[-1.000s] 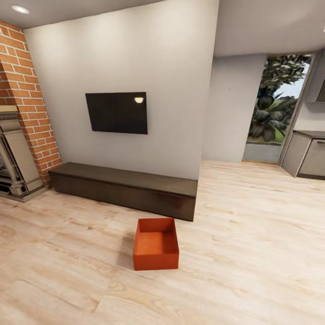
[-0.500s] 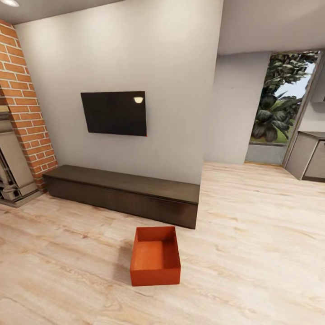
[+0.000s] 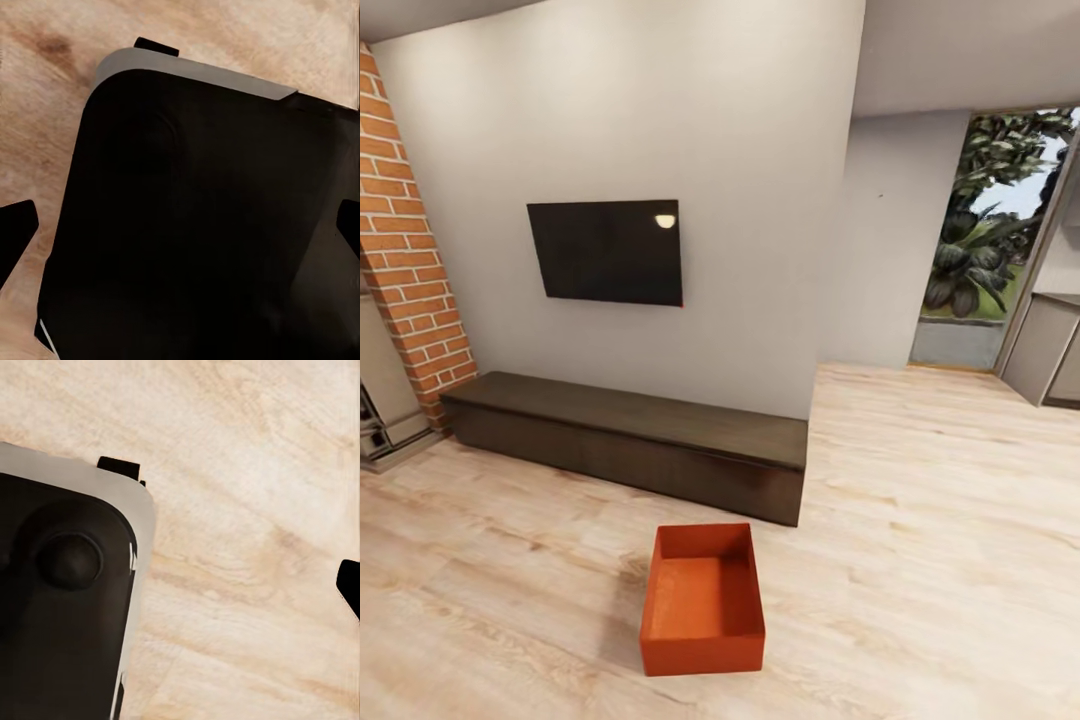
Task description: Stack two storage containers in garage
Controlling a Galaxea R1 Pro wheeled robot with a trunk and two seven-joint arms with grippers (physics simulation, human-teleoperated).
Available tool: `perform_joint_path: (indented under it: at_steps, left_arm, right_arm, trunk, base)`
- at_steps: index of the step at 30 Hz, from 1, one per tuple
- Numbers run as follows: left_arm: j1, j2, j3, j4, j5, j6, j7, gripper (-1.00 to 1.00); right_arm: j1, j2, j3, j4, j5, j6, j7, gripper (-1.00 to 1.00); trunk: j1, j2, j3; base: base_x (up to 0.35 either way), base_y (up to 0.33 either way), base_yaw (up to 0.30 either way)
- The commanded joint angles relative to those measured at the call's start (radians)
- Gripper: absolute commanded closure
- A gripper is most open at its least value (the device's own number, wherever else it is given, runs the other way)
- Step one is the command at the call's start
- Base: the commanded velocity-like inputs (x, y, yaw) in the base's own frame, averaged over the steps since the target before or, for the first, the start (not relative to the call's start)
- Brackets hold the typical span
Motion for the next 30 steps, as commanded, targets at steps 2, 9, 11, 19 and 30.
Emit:
perform_joint_path:
  at_steps: [2, 9, 11, 19, 30]
  left_arm:
    - [0.0, 0.0, 0.0, 0.005, 0.006, -0.022, 0.0, -1.0]
    - [0.0, 0.0, 0.0, 0.008, 0.003, -0.032, 0.0, -1.0]
    - [0.0, 0.0, 0.0, 0.007, 0.002, -0.033, 0.0, -1.0]
    - [0.0, 0.001, -0.001, 0.007, 0.004, -0.033, 0.0, -1.0]
    - [0.0, 0.003, 0.006, 0.008, 0.014, -0.033, 0.0, -1.0]
  right_arm:
    - [-0.001, 0.002, 0.006, -0.003, -0.011, -0.003, 0.005, -1.0]
    - [-0.001, 0.003, 0.001, -0.008, -0.021, 0.003, 0.0, -1.0]
    - [-0.001, 0.003, -0.002, -0.008, -0.024, 0.003, -0.001, -1.0]
    - [-0.001, 0.003, -0.005, -0.008, -0.022, 0.0, 0.001, -1.0]
    - [-0.001, 0.002, 0.0, -0.008, -0.012, -0.002, 0.001, -1.0]
  trunk:
    - [0.001, 0.0, -0.001]
    - [0.001, 0.0, -0.001]
    - [0.001, 0.0, -0.001]
    - [0.001, 0.0, -0.001]
    - [0.001, 0.0, -0.001]
  base:
    - [0.324, 0.0, 0.0]
    - [0.323, -0.011, 0.0]
    - [0.32, -0.07, 0.0]
    - [0.315, -0.097, 0.0]
    - [0.316, -0.053, 0.0]
